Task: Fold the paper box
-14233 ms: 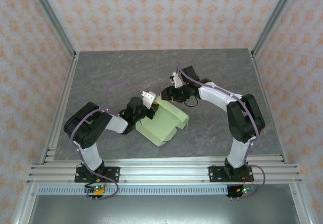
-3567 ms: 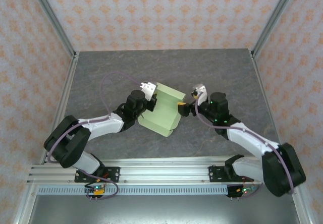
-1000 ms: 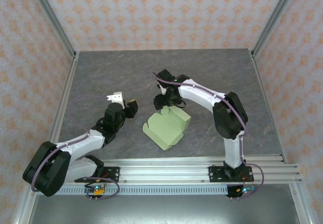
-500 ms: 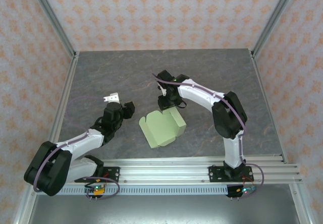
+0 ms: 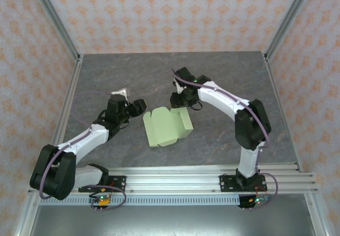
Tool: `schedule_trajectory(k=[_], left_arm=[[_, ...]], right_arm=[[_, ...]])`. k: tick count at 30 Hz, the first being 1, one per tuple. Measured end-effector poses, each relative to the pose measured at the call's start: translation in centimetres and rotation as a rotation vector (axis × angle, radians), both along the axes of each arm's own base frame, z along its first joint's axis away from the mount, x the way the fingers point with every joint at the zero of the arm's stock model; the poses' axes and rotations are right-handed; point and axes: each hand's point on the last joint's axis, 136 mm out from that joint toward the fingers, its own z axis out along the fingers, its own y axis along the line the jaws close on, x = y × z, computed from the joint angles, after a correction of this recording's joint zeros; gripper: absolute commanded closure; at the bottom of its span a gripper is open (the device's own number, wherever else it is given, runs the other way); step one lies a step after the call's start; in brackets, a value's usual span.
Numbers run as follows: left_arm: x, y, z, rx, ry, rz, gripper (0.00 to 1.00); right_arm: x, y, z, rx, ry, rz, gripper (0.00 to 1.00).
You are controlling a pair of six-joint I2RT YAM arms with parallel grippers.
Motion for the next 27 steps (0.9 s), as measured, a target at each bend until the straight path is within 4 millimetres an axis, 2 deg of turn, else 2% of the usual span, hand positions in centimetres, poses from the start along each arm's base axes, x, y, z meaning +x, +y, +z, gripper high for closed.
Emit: schedule_trajectory(k=[3,6,10,15,19,22,25,27], left_arm=[[-0.4,0.1,-0.4,-0.076,0.057,0.008,0.29],[-0.9,0.1,-0.9,-0.141,0.106,0.011,0.25],[-1.6,-1.4,-0.5,-0.226,0.134,-0.062,0.22],[-1.2,-4.0,-0.3,-0.312,0.183,-0.189,0.22],[-0.8,-4.9,-0.9,-0.321,0.229,-0.237,0.25],[-0.6,-5.0,-1.0,-0.292,0.245,-0.261,0.27],[-0.7,-5.0,-0.9,-0.262,0.246,-0.285,0.41],[-0.8,-5.0,-1.0,-0.252,0.255,-0.295,0.64]], right_arm=[[1.2,-1.5,1.1,0.08,-0.021,-0.079,0.6],[2.1,-3.3,1.3,0.139,-0.028,-0.158,0.61],[2.7,-4.6,1.0,0.204,-0.033,-0.224,0.61],[2.8,-4.2,0.7,0.294,-0.043,-0.249,0.61],[2.9,-3.3,0.2,0.373,-0.047,-0.258,0.61],[2.4,-3.0,-1.0,0.422,-0.031,-0.275,0.61],[1.9,-2.9,-2.1,0.456,-0.012,-0.293,0.61],[1.6,-2.8,-2.5,0.48,-0.005,-0.3,0.6]])
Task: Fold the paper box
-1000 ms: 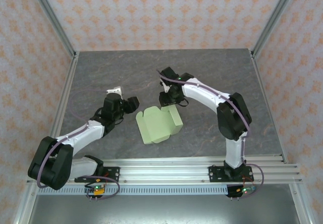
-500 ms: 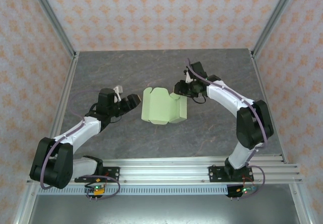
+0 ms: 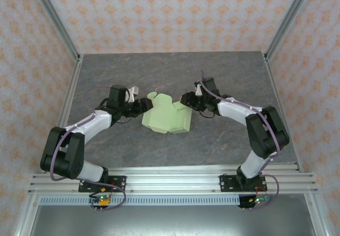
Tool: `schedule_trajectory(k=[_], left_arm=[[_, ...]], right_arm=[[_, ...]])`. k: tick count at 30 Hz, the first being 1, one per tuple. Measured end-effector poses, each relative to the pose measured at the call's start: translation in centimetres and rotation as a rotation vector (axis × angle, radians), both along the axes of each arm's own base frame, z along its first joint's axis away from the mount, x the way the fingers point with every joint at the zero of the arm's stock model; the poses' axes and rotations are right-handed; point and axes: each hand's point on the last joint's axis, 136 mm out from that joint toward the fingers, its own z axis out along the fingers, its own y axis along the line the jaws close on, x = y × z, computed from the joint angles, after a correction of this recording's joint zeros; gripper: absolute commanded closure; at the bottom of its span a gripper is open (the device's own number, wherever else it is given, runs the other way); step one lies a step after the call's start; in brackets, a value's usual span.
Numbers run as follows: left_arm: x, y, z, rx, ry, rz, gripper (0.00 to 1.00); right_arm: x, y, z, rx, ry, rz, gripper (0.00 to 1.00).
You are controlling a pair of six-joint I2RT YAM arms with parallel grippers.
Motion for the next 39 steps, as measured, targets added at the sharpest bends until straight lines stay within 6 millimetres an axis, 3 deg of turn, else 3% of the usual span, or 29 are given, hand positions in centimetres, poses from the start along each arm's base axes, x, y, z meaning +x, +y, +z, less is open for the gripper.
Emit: schedule_trajectory(k=[4,8,14,19,21,24,31,39], left_arm=[[-0.2,0.0,-0.2,0.06,0.017,-0.038,0.84],[0.0,-0.9,1.5,0.144,-0.022,-0.107,1.0],[0.0,-1.7,5.1,0.296,-0.11,-0.23,1.0],[-0.2,-1.9,7.0,0.414,-0.158,-0.331,1.0],[-0.5,-2.0,6.9,0.443,-0.152,-0.38,1.0],[-0.9,-2.1,5.5,0.474,-0.106,-0.446,1.0],[-2.0,-2.7,2.2,0.457,0.021,-0.551,1.0],[-1.5,-3.8,2.4,0.413,0.027,-0.578,1.0]], right_arm=[[0.2,0.2,0.1,0.028,-0.015,-0.006,0.57],[0.2,0.3,0.2,0.008,-0.054,0.027,0.4],[-1.4,-0.8,-0.8,-0.143,-0.12,0.181,0.22],[-2.9,-1.3,3.1,-0.211,-0.281,0.322,0.21],[-3.2,-1.4,5.0,-0.243,-0.378,0.392,0.23],[-3.6,-1.5,5.8,-0.301,-0.472,0.481,0.28],[-4.5,-1.0,3.0,-0.429,-0.54,0.731,0.33],[-5.6,0.3,-1.3,-0.483,-0.384,0.955,0.4]])
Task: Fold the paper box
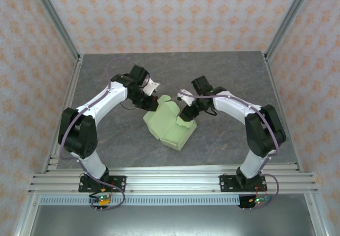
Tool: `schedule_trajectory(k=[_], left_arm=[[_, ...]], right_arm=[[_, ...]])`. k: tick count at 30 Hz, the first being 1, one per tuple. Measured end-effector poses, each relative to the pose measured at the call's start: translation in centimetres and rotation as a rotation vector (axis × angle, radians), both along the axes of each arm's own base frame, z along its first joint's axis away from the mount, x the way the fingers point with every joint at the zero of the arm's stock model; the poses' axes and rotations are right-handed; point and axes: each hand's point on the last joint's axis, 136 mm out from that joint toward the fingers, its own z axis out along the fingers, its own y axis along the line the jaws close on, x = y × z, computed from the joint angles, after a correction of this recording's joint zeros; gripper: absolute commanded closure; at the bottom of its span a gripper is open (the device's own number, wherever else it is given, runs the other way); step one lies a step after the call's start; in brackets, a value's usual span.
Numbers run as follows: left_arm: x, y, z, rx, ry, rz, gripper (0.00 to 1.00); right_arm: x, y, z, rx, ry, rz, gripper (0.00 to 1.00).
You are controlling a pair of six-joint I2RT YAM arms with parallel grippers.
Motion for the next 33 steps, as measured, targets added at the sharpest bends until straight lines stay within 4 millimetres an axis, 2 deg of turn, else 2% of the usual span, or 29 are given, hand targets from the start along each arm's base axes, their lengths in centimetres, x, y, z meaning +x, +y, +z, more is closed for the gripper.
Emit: schedule_trajectory(k=[3,10,13,15,16,18,20,23,25,27,28,29,30,33], left_arm=[[0.1,-0.2,0.3,-0.002,-0.007,-0.004,1.0],[0.1,-0.2,0.4,-0.003,-0.008,-0.003,1.0],[0.1,-0.3,0.5,-0.011,-0.003,0.001,0.96],[0.0,-0.5,0.6,-0.023,0.007,0.008,0.92],[0.0,-0.6,0.6,-0.03,0.012,0.011,0.89],[0.0,-0.8,0.8,-0.043,0.018,0.021,0.81],[0.3,-1.1,1.1,-0.073,0.02,0.035,0.63],[0.5,-1.3,1.6,-0.136,0.024,0.072,0.51],[0.6,-0.8,2.2,-0.183,0.021,0.117,0.45],[1.0,0.1,3.4,-0.238,-0.001,0.178,0.34],[1.3,0.7,4.3,-0.267,-0.021,0.212,0.24],[1.5,1.3,5.2,-0.297,-0.049,0.243,0.08],[1.7,2.0,6.2,-0.323,-0.077,0.273,0.0],[1.9,3.9,9.1,-0.409,-0.164,0.37,0.0]], right_arm=[[-0.9,-0.3,-0.7,-0.057,0.057,0.011,0.44],[-1.7,-1.2,-2.5,-0.181,0.124,0.007,0.62],[-2.2,-1.2,-3.5,-0.22,0.143,0.013,0.7],[-2.4,-1.0,-3.9,-0.237,0.143,0.02,0.8],[-2.4,-1.0,-4.1,-0.253,0.137,0.026,0.82],[-2.3,-1.2,-4.7,-0.285,0.125,0.027,0.82],[-1.8,-1.3,-5.2,-0.311,0.094,0.024,0.83],[-1.1,-1.4,-5.9,-0.332,0.028,0.012,0.84],[-1.0,-1.6,-6.4,-0.331,-0.009,0.0,0.88],[-0.5,-1.8,-6.0,-0.318,-0.074,-0.034,0.89],[-0.3,-2.1,-5.7,-0.311,-0.111,-0.058,0.89],[-0.1,-2.4,-5.4,-0.3,-0.145,-0.086,0.89],[0.1,-2.7,-5.0,-0.282,-0.173,-0.115,0.9],[1.3,-3.3,-3.0,-0.195,-0.25,-0.228,0.9]])
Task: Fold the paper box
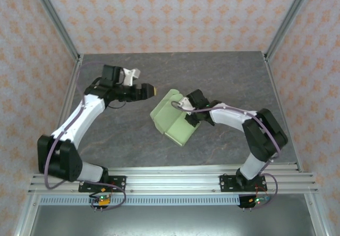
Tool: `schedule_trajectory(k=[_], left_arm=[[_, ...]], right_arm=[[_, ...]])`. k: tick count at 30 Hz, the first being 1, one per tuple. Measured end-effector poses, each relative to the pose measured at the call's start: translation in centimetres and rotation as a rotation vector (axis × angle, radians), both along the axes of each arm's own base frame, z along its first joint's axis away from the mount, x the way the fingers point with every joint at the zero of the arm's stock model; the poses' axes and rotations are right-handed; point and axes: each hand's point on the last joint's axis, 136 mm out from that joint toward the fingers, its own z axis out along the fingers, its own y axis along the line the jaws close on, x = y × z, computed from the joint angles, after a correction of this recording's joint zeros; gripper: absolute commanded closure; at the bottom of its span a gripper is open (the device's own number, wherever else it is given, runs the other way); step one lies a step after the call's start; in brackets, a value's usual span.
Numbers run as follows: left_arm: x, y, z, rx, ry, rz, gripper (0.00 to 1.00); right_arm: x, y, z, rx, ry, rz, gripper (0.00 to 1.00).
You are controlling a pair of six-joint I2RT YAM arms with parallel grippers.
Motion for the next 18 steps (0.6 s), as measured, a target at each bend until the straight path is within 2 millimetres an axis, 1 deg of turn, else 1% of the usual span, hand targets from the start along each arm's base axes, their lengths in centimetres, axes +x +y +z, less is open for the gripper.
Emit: schedule_trajectory(k=[2,4,7,9,11,13,16,17,18], left_arm=[[0.0,1.4,1.6,-0.051,-0.054,0.078,0.0],[0.0,2.3,2.4,-0.091,-0.083,0.13,0.0],[0.0,2.5,2.4,-0.143,-0.099,0.166,0.0],[0.0,2.1,1.8,-0.173,-0.092,0.169,0.0],[-0.3,1.2,0.8,-0.193,-0.079,0.158,0.0],[-1.0,-0.4,0.0,-0.196,-0.073,0.12,0.0],[-2.3,-3.4,0.3,-0.203,-0.103,0.034,0.0],[-2.6,-4.2,0.6,-0.206,-0.119,0.009,0.0],[-2.8,-4.6,0.8,-0.209,-0.132,-0.003,0.0]], right_arm=[[1.5,-0.4,2.0,0.086,-0.067,-0.08,0.9],[3.1,-0.9,4.1,0.177,-0.131,-0.162,0.9],[5.1,-1.8,7.2,0.327,-0.217,-0.287,0.9],[5.8,-2.3,8.7,0.43,-0.253,-0.365,0.9],[6.2,-2.6,9.8,0.524,-0.276,-0.427,0.9],[6.5,-2.5,10.6,0.614,-0.281,-0.481,0.9],[6.7,-2.1,11.5,0.726,-0.276,-0.524,0.9],[6.8,-2.0,11.8,0.759,-0.276,-0.534,0.9],[6.9,-1.9,12.0,0.783,-0.274,-0.541,0.9]])
